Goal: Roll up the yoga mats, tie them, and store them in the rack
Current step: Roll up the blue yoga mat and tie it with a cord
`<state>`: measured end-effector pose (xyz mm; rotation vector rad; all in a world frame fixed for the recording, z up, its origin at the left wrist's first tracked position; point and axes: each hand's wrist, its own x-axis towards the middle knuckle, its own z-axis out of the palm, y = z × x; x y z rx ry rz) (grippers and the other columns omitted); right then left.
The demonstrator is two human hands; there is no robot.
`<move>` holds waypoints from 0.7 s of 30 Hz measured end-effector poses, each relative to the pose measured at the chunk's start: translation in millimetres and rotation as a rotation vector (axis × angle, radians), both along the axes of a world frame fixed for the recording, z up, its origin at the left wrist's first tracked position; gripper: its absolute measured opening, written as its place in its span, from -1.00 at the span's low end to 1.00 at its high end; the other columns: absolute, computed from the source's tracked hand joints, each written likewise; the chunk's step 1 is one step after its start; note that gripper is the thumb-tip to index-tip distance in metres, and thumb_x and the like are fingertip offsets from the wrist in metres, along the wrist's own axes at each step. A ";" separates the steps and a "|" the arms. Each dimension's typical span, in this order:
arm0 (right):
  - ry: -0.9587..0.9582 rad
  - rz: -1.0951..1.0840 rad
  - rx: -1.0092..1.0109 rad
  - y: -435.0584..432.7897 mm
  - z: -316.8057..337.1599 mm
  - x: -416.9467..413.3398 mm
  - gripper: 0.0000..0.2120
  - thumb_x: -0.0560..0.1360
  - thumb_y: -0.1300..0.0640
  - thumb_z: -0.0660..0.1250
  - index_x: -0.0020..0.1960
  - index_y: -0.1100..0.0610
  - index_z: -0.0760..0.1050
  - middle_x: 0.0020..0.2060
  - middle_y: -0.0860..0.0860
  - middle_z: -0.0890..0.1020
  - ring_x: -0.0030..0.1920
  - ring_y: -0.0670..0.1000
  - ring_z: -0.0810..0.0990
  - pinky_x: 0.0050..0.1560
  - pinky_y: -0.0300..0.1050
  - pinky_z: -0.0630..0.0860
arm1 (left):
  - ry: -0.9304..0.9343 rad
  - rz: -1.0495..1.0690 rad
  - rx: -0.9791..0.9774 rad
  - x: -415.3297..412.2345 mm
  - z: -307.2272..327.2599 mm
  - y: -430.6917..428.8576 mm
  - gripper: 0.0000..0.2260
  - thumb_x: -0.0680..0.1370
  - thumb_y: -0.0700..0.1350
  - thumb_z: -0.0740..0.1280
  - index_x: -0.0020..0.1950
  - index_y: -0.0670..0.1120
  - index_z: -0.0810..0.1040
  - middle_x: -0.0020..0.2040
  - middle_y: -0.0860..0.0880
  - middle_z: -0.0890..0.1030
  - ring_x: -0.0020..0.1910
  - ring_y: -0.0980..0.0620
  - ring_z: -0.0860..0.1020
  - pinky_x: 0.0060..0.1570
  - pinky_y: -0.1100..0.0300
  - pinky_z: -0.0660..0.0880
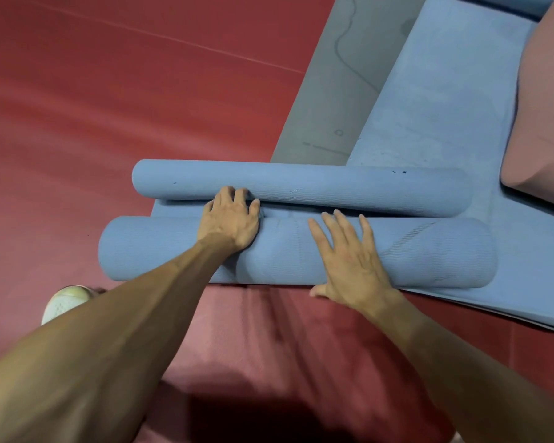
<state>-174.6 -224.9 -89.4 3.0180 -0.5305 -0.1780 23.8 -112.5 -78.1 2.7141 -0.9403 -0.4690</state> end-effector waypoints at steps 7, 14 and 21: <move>0.154 -0.009 0.050 -10.7 22.8 27.8 0.12 0.14 -0.25 0.52 0.51 0.15 0.08 0.37 0.08 0.32 0.35 0.12 0.31 0.39 0.20 0.15 | -0.084 -0.074 -0.021 0.0 0.5 13.5 -0.61 0.64 0.07 0.00 0.34 -0.07 0.41 0.30 -0.07 0.40 0.32 -0.04 0.35 0.40 0.09 0.13; 0.239 -0.013 0.167 -13.1 41.3 30.9 0.02 0.10 -0.26 0.54 0.40 0.10 0.20 0.24 0.05 0.45 0.25 0.10 0.43 0.23 0.12 0.30 | -0.230 -0.084 0.044 -44.8 -2.4 49.7 -0.33 0.52 0.17 -0.27 0.41 -0.08 0.36 0.39 -0.06 0.40 0.44 -0.06 0.27 0.44 -0.02 0.00; 0.350 0.024 0.340 -7.5 48.1 11.3 -0.06 0.01 -0.32 0.54 0.26 0.04 0.35 0.11 0.00 0.53 0.12 0.08 0.52 0.12 0.02 0.42 | -0.190 -0.091 0.044 -79.5 3.6 74.6 -0.33 0.51 0.17 -0.26 0.33 -0.09 0.45 0.29 -0.01 0.50 0.32 -0.01 0.39 0.42 -0.03 0.07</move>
